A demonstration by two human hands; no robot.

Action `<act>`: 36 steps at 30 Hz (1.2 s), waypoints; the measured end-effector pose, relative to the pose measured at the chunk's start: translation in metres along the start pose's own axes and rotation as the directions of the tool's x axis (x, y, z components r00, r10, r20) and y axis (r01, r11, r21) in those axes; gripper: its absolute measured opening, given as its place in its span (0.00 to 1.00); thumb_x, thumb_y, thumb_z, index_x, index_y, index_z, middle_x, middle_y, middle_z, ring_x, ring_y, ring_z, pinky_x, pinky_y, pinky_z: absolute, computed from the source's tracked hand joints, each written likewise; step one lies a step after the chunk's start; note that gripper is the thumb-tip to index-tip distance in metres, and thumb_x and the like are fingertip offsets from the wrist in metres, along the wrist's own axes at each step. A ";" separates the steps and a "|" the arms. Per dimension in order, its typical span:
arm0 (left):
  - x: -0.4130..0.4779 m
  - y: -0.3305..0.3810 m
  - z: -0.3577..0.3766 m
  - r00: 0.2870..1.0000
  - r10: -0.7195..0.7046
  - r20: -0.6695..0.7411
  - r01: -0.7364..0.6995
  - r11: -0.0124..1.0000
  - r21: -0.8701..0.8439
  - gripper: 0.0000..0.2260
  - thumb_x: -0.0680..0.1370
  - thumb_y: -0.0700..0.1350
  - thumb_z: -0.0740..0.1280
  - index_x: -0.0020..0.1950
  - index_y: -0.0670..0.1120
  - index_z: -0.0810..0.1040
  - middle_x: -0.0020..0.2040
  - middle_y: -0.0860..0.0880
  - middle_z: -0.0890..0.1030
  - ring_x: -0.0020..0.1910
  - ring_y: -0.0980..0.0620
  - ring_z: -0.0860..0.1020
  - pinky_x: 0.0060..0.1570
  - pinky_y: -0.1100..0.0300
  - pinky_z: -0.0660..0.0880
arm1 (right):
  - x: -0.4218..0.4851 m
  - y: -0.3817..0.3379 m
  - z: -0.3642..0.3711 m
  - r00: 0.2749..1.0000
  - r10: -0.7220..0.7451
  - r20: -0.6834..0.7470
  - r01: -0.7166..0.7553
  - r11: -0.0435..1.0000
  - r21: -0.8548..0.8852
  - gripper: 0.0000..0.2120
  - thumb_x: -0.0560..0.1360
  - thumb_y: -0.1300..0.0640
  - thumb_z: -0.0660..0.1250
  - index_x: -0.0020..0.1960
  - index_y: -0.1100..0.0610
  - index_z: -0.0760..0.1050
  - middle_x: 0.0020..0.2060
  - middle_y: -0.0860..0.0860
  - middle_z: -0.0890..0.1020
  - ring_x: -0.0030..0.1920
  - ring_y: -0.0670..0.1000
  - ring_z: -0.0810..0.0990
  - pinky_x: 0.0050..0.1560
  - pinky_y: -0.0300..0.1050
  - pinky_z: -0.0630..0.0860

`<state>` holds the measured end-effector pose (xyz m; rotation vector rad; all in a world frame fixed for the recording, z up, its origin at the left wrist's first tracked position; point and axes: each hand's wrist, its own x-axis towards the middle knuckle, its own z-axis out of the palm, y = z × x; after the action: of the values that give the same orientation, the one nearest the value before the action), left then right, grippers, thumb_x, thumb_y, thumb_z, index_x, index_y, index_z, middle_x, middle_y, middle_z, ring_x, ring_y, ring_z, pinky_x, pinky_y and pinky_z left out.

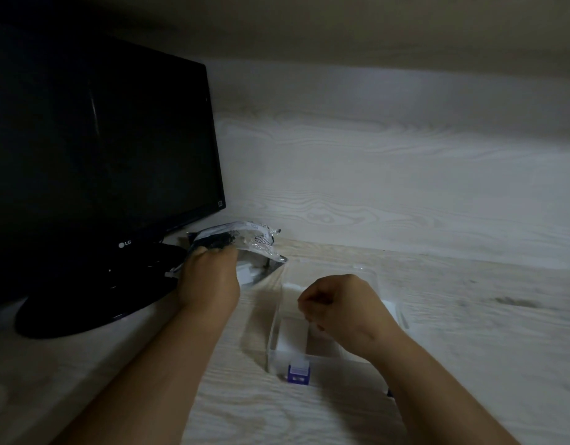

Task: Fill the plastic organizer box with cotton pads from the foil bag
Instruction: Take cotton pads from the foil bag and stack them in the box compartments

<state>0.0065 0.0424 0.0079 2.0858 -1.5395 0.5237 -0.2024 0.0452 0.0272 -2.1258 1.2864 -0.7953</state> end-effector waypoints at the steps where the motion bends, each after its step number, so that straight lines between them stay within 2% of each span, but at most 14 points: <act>1: -0.002 0.001 -0.003 1.000 0.006 -0.026 -0.007 0.999 -0.051 0.11 0.72 0.33 0.62 0.49 0.45 0.78 0.48 0.45 0.81 0.52 0.42 0.75 0.44 0.55 0.69 | 0.000 0.000 0.000 1.000 -0.002 -0.009 0.002 1.000 0.005 0.10 0.73 0.57 0.70 0.35 0.46 0.81 0.30 0.43 0.82 0.31 0.41 0.79 0.42 0.42 0.80; 4: -0.006 0.006 -0.009 0.998 -0.048 -0.049 0.028 0.937 -0.348 0.08 0.67 0.34 0.66 0.36 0.47 0.73 0.37 0.47 0.79 0.41 0.44 0.76 0.35 0.57 0.68 | 0.001 0.001 -0.002 0.999 -0.003 -0.043 0.005 1.000 0.030 0.09 0.73 0.57 0.70 0.35 0.46 0.81 0.29 0.41 0.81 0.31 0.39 0.78 0.40 0.38 0.78; 6: -0.006 0.010 -0.009 0.994 -0.094 0.053 0.107 0.826 -0.554 0.08 0.67 0.34 0.68 0.34 0.46 0.72 0.31 0.49 0.77 0.32 0.51 0.74 0.31 0.59 0.68 | 0.002 0.002 -0.004 0.997 0.010 -0.079 -0.005 0.998 0.066 0.08 0.73 0.57 0.71 0.37 0.46 0.81 0.29 0.41 0.81 0.31 0.39 0.78 0.38 0.35 0.74; 8: -0.005 0.014 -0.011 0.979 -0.090 0.182 0.195 0.670 -0.716 0.09 0.68 0.32 0.69 0.34 0.44 0.73 0.30 0.46 0.76 0.27 0.54 0.72 0.28 0.61 0.69 | 0.004 0.004 -0.006 0.992 0.047 -0.115 -0.031 0.990 0.139 0.06 0.73 0.57 0.71 0.38 0.48 0.81 0.31 0.43 0.82 0.32 0.40 0.79 0.40 0.39 0.76; 12: -0.009 0.021 -0.016 0.925 0.041 0.378 0.337 0.373 -0.865 0.10 0.72 0.27 0.66 0.37 0.40 0.71 0.28 0.43 0.75 0.24 0.51 0.76 0.25 0.60 0.73 | 0.004 0.003 -0.005 0.985 0.107 -0.139 -0.067 0.961 0.267 0.03 0.73 0.59 0.72 0.42 0.52 0.80 0.34 0.50 0.84 0.35 0.51 0.83 0.45 0.50 0.82; 15: -0.012 0.024 -0.019 0.888 0.159 0.431 0.384 0.256 -0.887 0.11 0.73 0.26 0.65 0.38 0.40 0.71 0.28 0.44 0.75 0.26 0.48 0.77 0.25 0.59 0.74 | 0.005 0.002 -0.004 0.982 0.138 -0.133 -0.081 0.928 0.363 0.03 0.74 0.62 0.71 0.44 0.58 0.77 0.35 0.53 0.85 0.36 0.54 0.83 0.46 0.55 0.82; 18: -0.015 0.025 -0.022 0.856 0.256 0.449 0.398 0.229 -0.888 0.11 0.73 0.25 0.65 0.38 0.40 0.71 0.30 0.44 0.75 0.27 0.46 0.79 0.26 0.58 0.76 | 0.003 0.000 -0.006 0.984 0.137 -0.115 -0.079 0.911 0.404 0.06 0.73 0.60 0.73 0.45 0.59 0.76 0.35 0.53 0.85 0.34 0.55 0.82 0.47 0.55 0.81; 20: -0.018 0.026 -0.025 0.826 0.322 0.462 0.411 0.217 -0.886 0.11 0.73 0.25 0.65 0.39 0.40 0.71 0.31 0.43 0.75 0.28 0.45 0.79 0.27 0.58 0.78 | 0.002 -0.001 -0.006 0.987 0.129 -0.092 -0.077 0.898 0.432 0.09 0.71 0.59 0.75 0.44 0.59 0.75 0.32 0.52 0.83 0.31 0.50 0.80 0.43 0.52 0.81; 24: -0.021 0.027 -0.028 0.774 0.411 0.483 0.405 0.265 -0.875 0.10 0.74 0.27 0.66 0.40 0.40 0.71 0.33 0.42 0.76 0.30 0.45 0.80 0.27 0.59 0.77 | 0.000 -0.003 -0.006 0.990 0.121 -0.066 -0.080 0.897 0.435 0.09 0.69 0.66 0.76 0.39 0.61 0.75 0.31 0.53 0.79 0.31 0.48 0.77 0.37 0.46 0.81; 28: -0.018 0.024 -0.028 0.813 0.370 0.450 0.306 0.386 -0.870 0.09 0.73 0.32 0.70 0.40 0.44 0.75 0.29 0.47 0.75 0.26 0.52 0.73 0.23 0.66 0.66 | -0.002 -0.005 -0.009 0.991 0.136 -0.005 -0.115 0.858 0.501 0.08 0.69 0.70 0.74 0.39 0.64 0.75 0.31 0.56 0.78 0.31 0.50 0.78 0.34 0.43 0.81; 30: -0.016 0.022 -0.026 0.824 0.358 0.440 0.291 0.399 -0.869 0.10 0.72 0.32 0.71 0.39 0.45 0.76 0.28 0.48 0.73 0.26 0.53 0.70 0.25 0.66 0.66 | -0.002 -0.005 -0.008 0.990 0.137 0.039 -0.138 0.848 0.512 0.07 0.70 0.71 0.73 0.39 0.64 0.75 0.30 0.55 0.78 0.31 0.50 0.78 0.35 0.44 0.82; 33: -0.016 0.020 -0.022 0.800 0.382 0.462 0.285 0.435 -0.854 0.11 0.71 0.33 0.73 0.37 0.47 0.76 0.26 0.50 0.73 0.25 0.55 0.69 0.27 0.65 0.65 | -0.002 -0.002 -0.007 0.986 0.135 0.103 -0.167 0.876 0.452 0.07 0.71 0.73 0.69 0.40 0.63 0.77 0.33 0.57 0.79 0.34 0.54 0.79 0.41 0.50 0.82; 36: -0.015 0.017 -0.022 0.779 0.415 0.470 0.265 0.461 -0.847 0.10 0.69 0.37 0.76 0.35 0.49 0.77 0.26 0.52 0.73 0.25 0.55 0.68 0.28 0.64 0.65 | -0.004 0.000 -0.007 0.983 0.129 0.133 -0.165 0.933 0.318 0.06 0.71 0.70 0.70 0.40 0.60 0.78 0.32 0.57 0.81 0.32 0.53 0.80 0.39 0.48 0.81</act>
<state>-0.0146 0.0624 0.0200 1.3000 -1.6778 -0.9642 -0.2088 0.0480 0.0312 -1.7618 1.1499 -0.7586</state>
